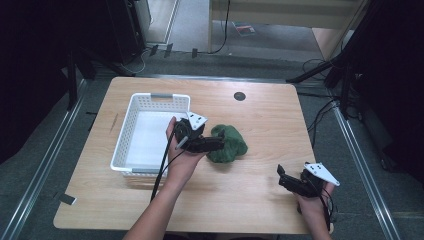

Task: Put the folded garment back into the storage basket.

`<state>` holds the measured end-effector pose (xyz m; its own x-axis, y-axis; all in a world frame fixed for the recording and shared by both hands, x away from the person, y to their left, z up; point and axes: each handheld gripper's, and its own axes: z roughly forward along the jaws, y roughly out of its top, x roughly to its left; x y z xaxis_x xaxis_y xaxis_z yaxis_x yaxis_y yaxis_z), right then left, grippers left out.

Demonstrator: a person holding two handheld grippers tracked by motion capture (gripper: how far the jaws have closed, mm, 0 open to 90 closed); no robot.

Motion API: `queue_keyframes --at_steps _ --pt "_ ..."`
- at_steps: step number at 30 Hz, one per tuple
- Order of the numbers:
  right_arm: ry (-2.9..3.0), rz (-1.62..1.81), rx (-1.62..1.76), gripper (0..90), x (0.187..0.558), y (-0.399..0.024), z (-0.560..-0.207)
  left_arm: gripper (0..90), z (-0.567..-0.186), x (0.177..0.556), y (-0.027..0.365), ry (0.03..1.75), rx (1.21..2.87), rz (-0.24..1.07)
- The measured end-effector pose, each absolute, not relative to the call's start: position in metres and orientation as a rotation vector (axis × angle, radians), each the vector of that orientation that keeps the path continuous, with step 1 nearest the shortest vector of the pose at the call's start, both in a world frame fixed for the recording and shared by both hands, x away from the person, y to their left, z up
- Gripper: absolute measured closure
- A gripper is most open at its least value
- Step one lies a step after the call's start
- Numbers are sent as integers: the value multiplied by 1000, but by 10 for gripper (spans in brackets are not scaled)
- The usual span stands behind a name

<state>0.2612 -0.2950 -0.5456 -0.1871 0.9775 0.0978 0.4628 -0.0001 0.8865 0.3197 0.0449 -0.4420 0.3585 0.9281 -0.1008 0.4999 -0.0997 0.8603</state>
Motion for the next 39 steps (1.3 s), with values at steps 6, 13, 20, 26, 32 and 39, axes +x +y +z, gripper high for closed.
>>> queue_keyframes --at_steps 6,13,20,26,32,39 --pt "1701 1140 1492 0 261 -295 -546 0 -451 334 25 1276 1782 554" --pt "1700 1146 1493 0 261 -296 -546 0 -463 351 10 1315 1816 516" --pt "1701 1150 1491 0 261 -296 -546 0 -482 361 -3 1376 1859 449" --pt "1702 1153 1491 0 261 -296 -545 0 -486 367 -9 1438 1764 334" --pt "1703 1151 1489 0 261 -296 -546 0 -495 371 -19 1498 1818 370" --pt "1705 1152 1488 0 261 -296 -546 0 -509 371 -27 1494 1911 382"
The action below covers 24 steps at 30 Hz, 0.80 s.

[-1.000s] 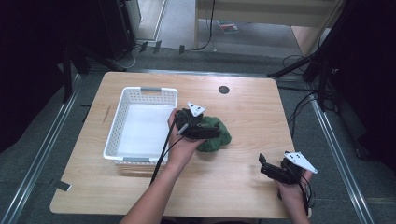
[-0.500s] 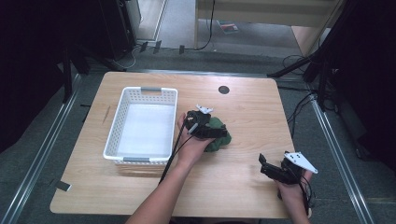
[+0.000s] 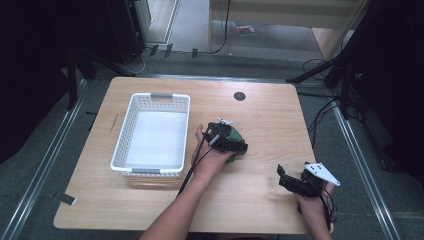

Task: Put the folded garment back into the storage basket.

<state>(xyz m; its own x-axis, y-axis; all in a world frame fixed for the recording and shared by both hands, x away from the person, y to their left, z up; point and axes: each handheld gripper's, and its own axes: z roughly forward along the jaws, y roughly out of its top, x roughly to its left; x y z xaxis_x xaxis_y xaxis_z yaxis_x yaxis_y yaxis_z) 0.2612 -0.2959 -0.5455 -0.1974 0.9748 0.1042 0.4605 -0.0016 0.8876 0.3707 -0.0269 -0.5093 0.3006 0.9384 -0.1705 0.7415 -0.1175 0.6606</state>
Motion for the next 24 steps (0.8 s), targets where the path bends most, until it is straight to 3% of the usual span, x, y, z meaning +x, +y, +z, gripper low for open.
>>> queue_keyframes --at_steps 18,24 --pt "1709 1151 1492 0 262 -296 -546 0 -537 363 -26 1497 1989 346" --pt "1714 1144 1493 0 262 -296 -546 0 -540 360 -29 1465 1991 396"
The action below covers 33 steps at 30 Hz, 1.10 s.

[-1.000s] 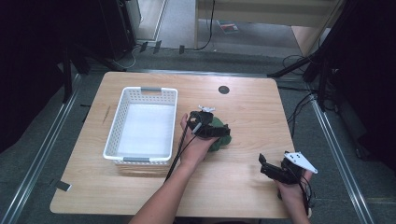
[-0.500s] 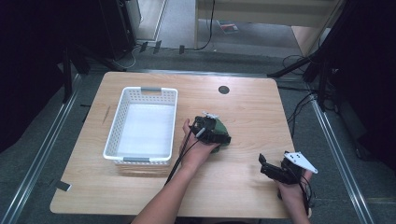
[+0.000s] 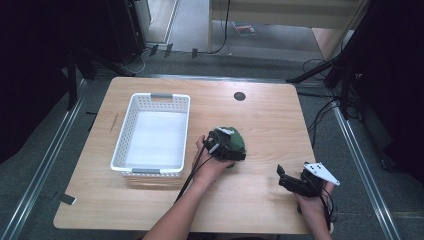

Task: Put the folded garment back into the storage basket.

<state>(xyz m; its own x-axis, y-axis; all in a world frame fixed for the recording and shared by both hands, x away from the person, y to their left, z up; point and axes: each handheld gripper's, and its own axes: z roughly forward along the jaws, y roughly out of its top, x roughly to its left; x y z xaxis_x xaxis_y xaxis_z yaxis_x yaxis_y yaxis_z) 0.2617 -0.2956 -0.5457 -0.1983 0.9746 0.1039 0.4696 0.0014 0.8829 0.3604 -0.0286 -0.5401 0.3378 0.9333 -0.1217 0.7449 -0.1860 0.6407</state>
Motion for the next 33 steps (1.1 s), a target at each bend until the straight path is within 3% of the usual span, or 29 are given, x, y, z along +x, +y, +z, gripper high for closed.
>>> queue_keyframes --at_steps 9,13,16,33 --pt "1718 1146 1495 0 262 -296 -546 48 -539 359 -27 1436 2000 406" --pt "1718 1149 1494 0 262 -296 -546 214 -532 356 -25 1428 1990 414" --pt "1718 1151 1496 0 262 -297 -546 258 -528 354 -25 1417 1995 423" --pt "1718 1146 1497 0 262 -296 -546 263 -485 338 -6 1336 1953 426"
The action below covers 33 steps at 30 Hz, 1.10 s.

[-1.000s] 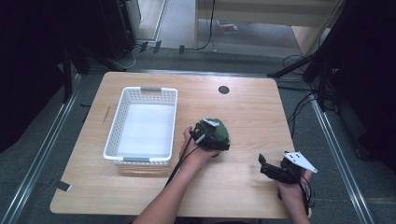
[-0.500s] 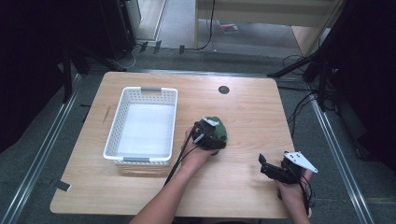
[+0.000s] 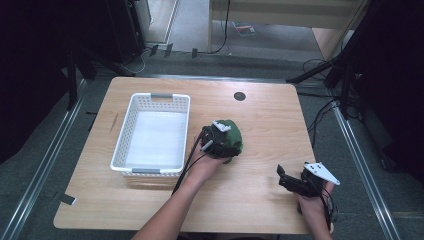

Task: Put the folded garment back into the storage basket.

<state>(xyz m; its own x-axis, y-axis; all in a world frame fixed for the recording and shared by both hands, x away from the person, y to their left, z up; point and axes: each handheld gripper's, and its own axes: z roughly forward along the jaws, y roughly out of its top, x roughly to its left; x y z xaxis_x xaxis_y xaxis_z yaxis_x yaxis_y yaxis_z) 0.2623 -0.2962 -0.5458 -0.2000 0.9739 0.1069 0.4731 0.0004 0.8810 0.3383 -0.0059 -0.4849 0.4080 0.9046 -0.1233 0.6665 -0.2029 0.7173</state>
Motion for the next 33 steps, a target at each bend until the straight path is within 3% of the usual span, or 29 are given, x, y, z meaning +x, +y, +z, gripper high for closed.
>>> queue_keyframes --at_steps 33 --pt "1718 1139 1500 0 262 -295 -546 261 -421 318 68 1323 1825 495"
